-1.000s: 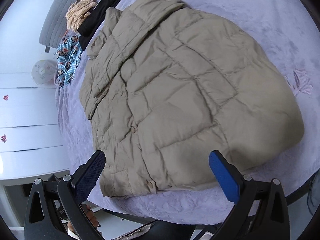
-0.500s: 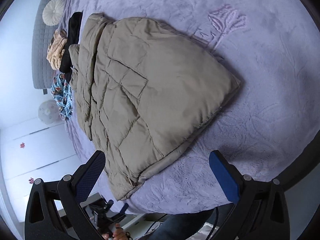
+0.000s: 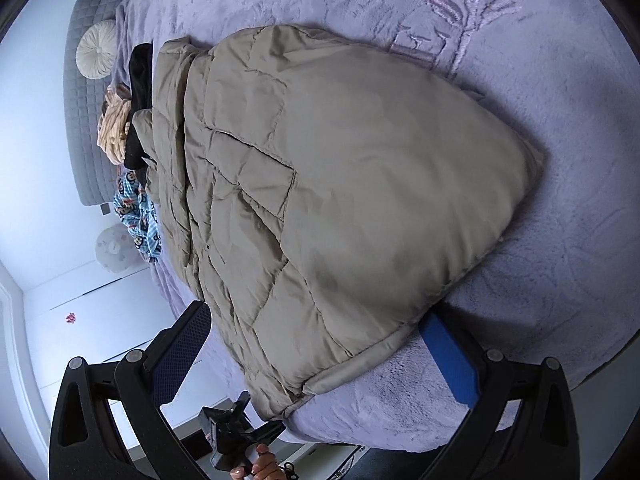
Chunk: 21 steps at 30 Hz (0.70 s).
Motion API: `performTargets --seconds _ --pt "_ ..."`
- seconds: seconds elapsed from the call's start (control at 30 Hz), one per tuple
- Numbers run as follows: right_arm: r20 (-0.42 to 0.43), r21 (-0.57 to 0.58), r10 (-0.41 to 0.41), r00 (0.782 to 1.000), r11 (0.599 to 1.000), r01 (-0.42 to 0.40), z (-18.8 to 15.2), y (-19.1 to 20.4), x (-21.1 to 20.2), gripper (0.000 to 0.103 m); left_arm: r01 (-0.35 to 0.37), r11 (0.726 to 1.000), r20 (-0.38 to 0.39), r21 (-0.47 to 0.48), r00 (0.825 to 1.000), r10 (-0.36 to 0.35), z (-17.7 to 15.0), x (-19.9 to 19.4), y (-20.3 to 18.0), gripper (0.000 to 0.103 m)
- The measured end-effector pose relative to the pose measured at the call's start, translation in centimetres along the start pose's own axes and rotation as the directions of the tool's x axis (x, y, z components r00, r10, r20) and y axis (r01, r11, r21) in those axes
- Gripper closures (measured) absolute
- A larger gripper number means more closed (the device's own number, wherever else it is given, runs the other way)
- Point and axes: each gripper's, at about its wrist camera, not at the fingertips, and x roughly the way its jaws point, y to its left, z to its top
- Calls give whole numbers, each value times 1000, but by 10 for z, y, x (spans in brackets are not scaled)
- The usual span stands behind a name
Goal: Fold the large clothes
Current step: 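Grasp the jacket hem with both tools and lift it, then fold the held hem over toward the collar with both tools, then open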
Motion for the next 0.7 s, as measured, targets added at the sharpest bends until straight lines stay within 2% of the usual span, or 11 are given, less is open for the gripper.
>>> performTargets --seconds 0.03,0.07,0.17,0.23,0.27,0.3,0.33,0.4,0.43,0.57,0.7 --pt "0 5 4 1000 1000 -4 0 1 0 0 0 1000 -5 6 1000 0 1 -1 0 66" --pt "2 10 7 1000 1000 -7 -1 1 0 1 10 1000 -5 10 1000 -10 2 -3 1 77" --pt "6 39 11 1000 999 -11 0 -1 3 13 30 999 18 39 999 -31 6 -16 -2 82" --pt "9 65 5 1000 998 -5 -1 -4 4 44 17 997 31 75 999 -19 10 -25 -10 82" --pt "15 73 12 1000 997 -13 -1 -5 4 52 9 995 35 99 999 -13 12 -29 -15 82" --pt "28 76 12 1000 997 -15 -2 -5 3 75 6 993 37 120 999 -10 15 -32 -18 82" --pt "39 73 5 999 997 -8 -3 -3 2 86 5 989 37 145 999 -10 18 -34 -24 82" --pt "57 45 -2 998 999 -1 -5 4 1 89 4 982 34 187 999 -11 26 -38 -31 82" --pt "64 28 -11 998 1000 9 -6 9 0 90 8 978 31 207 999 -15 29 -41 -33 89" --pt "98 -27 -43 994 999 46 -6 29 -6 92 22 966 8 257 1000 -25 45 -48 -45 89" --pt "142 -87 -48 989 994 61 -5 57 -14 93 34 955 20 294 999 -42 61 -62 -64 89"
